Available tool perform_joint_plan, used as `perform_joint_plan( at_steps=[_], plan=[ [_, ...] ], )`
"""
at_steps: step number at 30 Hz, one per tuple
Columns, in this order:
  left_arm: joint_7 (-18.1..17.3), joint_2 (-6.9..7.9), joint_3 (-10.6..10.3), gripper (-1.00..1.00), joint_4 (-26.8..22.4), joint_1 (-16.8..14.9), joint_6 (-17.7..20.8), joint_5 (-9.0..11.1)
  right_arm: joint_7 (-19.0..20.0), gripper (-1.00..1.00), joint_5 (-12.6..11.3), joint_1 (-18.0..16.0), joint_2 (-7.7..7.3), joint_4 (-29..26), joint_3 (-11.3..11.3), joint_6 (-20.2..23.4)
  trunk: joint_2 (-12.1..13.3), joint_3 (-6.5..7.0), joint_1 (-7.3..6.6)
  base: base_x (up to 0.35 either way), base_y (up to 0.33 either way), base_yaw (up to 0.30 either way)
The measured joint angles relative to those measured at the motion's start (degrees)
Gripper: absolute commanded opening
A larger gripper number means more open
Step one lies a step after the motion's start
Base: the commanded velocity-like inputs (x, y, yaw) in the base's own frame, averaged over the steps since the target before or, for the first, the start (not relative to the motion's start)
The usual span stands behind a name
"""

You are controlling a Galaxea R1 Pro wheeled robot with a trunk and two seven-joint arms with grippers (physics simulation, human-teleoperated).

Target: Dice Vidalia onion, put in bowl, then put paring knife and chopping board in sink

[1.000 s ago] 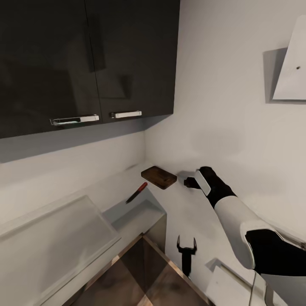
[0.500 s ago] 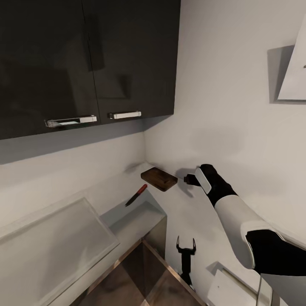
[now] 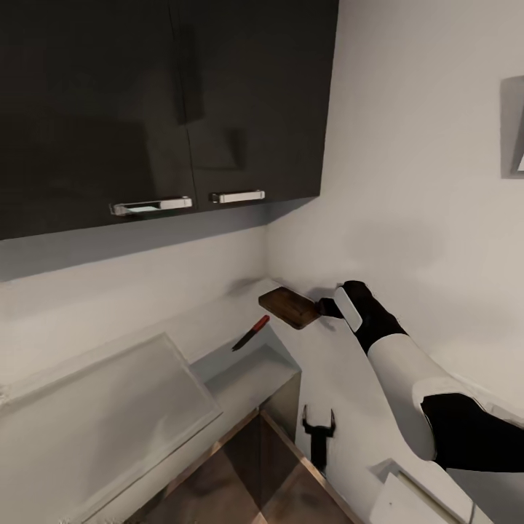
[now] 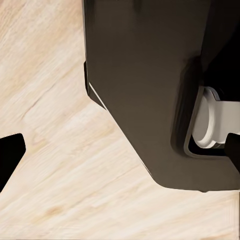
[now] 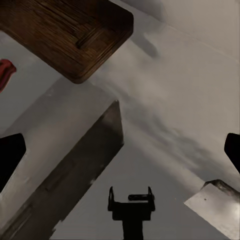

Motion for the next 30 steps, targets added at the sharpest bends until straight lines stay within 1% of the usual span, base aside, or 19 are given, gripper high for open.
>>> perform_joint_plan(
  at_steps=[8, 13, 15, 19, 21, 22, 25, 26, 30],
  plan=[
    [0.0, 0.00, 0.0, 1.00, 0.0, 0.0, 0.0, 0.0, 0.0, 1.00, 0.0, 0.0, 0.00, 0.0, 0.0, 0.0, 0.0, 0.00, 0.00, 0.020, 0.000, 0.037],
    [0.0, -0.11, 0.0, 1.00, 0.0, 0.0, 0.0, 0.0, 0.0, 1.00, 0.0, 0.0, 0.00, 0.0, 0.0, 0.0, 0.0, 0.00, -0.02, 0.203, 0.000, 0.002],
    [0.0, -0.41, 0.0, 1.00, 0.0, 0.0, 0.0, 0.0, 0.0, 1.00, 0.0, 0.0, 0.00, 0.0, 0.0, 0.0, 0.0, 0.00, -0.03, 0.288, 0.000, 0.000],
    [0.1, -0.56, 0.1, 1.00, 0.1, 0.0, 0.0, 0.0, 0.0, 1.00, 0.0, 0.0, 0.00, 0.0, -0.9, 0.0, 0.0, 0.00, -0.02, 0.250, 0.000, 0.000],
    [0.2, -0.34, 0.1, 1.00, 0.1, 0.0, 0.0, 0.1, 0.0, 1.00, 0.0, 0.0, 0.00, 0.0, -2.1, 0.0, 0.0, 0.00, -0.01, 0.105, 0.000, 0.000],
    [0.2, 0.06, 0.2, 1.00, 0.1, 0.0, 0.1, 0.1, -0.1, 1.00, 0.0, 0.0, -0.02, 0.0, -2.8, 0.0, 0.0, 0.00, -0.01, 0.066, 0.000, 0.000],
    [0.3, 1.19, 0.2, 1.00, 0.1, 0.0, 0.1, 0.1, -0.1, 1.00, 0.0, 0.0, -0.04, 0.0, -4.0, 0.0, 0.0, 0.00, 0.00, 0.029, 0.000, 0.000],
    [0.4, 2.22, 0.2, 1.00, 0.1, 0.0, 1.0, 0.1, -0.1, 1.00, 0.0, 0.0, -0.05, 0.0, -4.6, 0.0, 0.0, 0.00, 0.00, 0.009, 0.000, 0.000],
    [0.2, 2.76, 0.2, 1.00, 0.2, 0.1, 4.3, 0.2, -0.1, 1.00, -0.1, 0.0, -0.06, 0.0, -4.9, 0.0, 0.0, 0.00, 0.00, 0.003, 0.000, 0.000]
  ],
)
